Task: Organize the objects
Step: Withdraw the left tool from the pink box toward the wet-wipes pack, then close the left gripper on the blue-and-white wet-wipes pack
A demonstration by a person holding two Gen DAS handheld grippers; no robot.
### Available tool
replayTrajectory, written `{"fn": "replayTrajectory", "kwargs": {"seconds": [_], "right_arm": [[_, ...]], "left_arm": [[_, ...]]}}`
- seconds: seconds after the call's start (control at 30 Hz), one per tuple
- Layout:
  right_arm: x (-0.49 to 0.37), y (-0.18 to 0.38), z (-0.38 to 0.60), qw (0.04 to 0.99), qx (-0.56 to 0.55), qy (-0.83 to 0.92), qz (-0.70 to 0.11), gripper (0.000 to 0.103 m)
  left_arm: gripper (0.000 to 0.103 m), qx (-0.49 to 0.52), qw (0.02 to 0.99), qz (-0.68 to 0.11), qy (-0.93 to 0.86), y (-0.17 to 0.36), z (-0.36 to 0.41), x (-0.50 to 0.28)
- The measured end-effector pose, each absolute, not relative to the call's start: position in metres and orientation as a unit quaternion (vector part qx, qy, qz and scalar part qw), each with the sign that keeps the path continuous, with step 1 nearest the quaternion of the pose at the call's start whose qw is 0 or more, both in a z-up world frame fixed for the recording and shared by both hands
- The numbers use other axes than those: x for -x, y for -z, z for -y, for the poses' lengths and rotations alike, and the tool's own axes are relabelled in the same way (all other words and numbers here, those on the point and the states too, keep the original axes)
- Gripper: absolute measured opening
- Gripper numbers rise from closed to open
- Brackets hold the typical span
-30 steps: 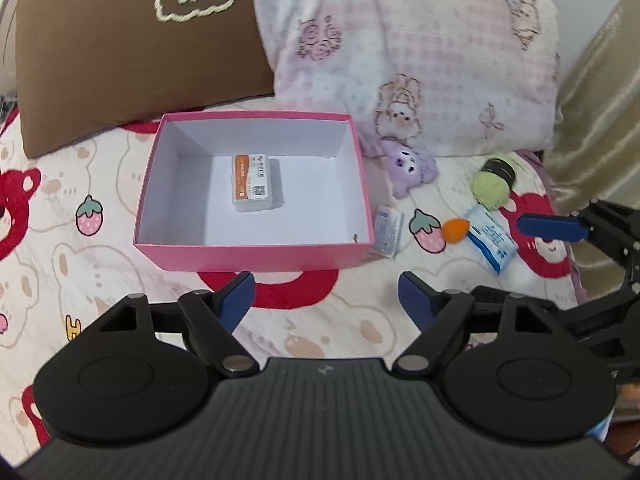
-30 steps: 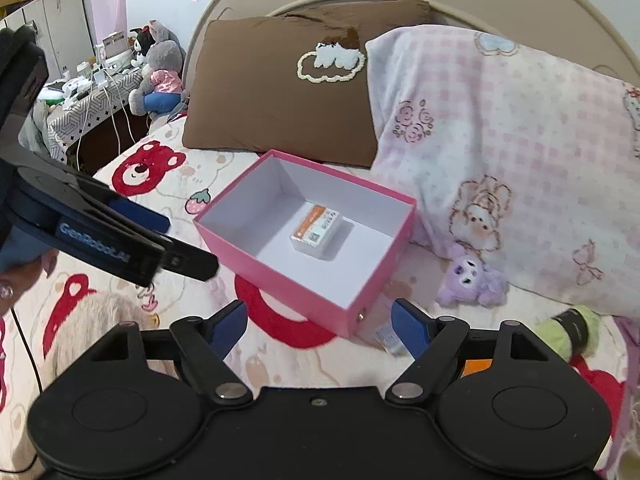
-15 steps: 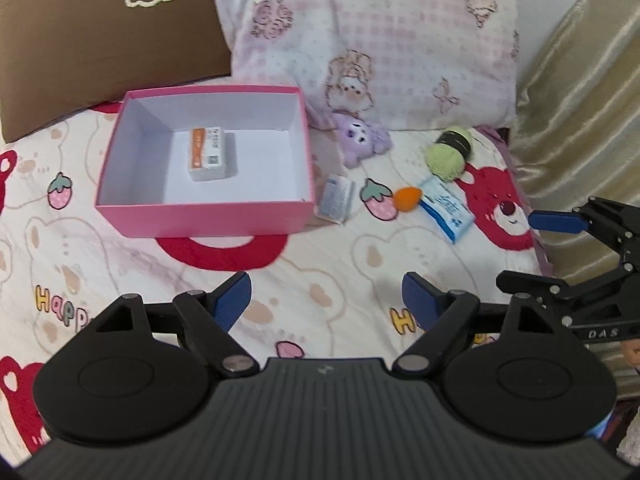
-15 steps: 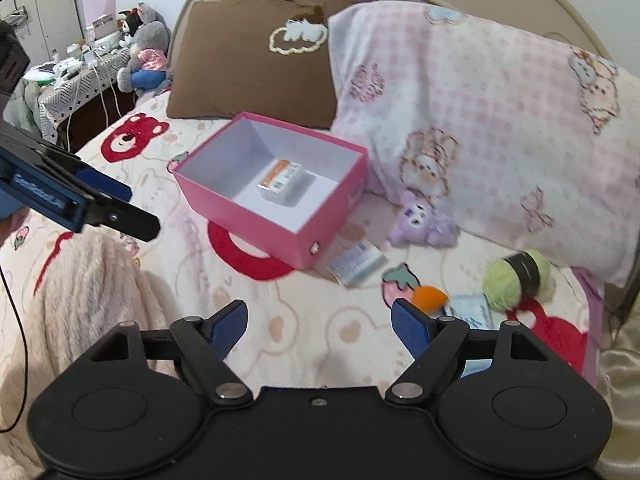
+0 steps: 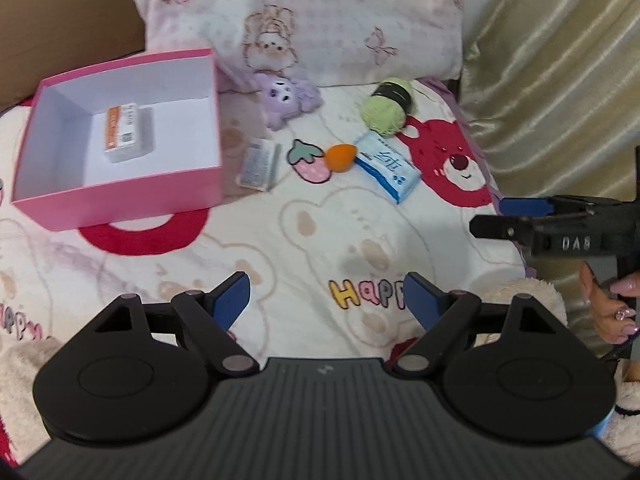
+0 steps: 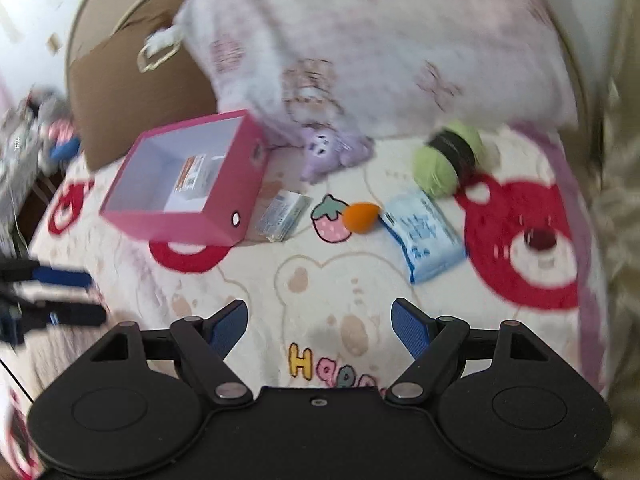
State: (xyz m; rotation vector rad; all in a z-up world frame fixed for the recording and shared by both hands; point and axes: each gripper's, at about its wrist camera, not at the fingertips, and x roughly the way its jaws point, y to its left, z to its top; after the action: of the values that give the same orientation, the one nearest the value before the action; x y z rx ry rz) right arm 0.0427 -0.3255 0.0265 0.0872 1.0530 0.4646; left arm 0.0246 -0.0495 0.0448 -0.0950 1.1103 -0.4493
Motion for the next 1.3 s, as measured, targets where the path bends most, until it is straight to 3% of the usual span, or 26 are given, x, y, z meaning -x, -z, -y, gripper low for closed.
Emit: {"fn": "replayTrajectory", "kwargs": {"seconds": [0.47,0.73,0.97,1.2,1.3], "right_arm": [[-0.089,0.029,0.370,0.808,-0.231,-0.143,-0.523,0.083],[-0.116,0.081,0.386,0.786,-0.324,-0.113,-0.515,0.083],[-0.133,0.108,0.406,0.775,-0.369,-0.082,-0.507,0.083],[-0.145,0.144,0.420,0.734,-0.444,-0.052,-0.511,0.080],[-0.150,0.149,0.424,0.735,-0.460,-0.033,-0.497,0.076]], "left_arm": [[0.084,0.082,0.815,-0.536,0.206,-0.002,0.091,-0.072],[0.083,0.060,0.854,-0.462,0.232,0.015,0.116,-0.097],[0.082,0.036,0.852,-0.457,0.254,0.046,0.146,-0.125],[0.076,-0.002,0.849,-0.445,0.286,0.085,0.188,-0.149],[0.059,-0.030,0.845,-0.452,0.285,0.100,0.203,-0.161]]}}
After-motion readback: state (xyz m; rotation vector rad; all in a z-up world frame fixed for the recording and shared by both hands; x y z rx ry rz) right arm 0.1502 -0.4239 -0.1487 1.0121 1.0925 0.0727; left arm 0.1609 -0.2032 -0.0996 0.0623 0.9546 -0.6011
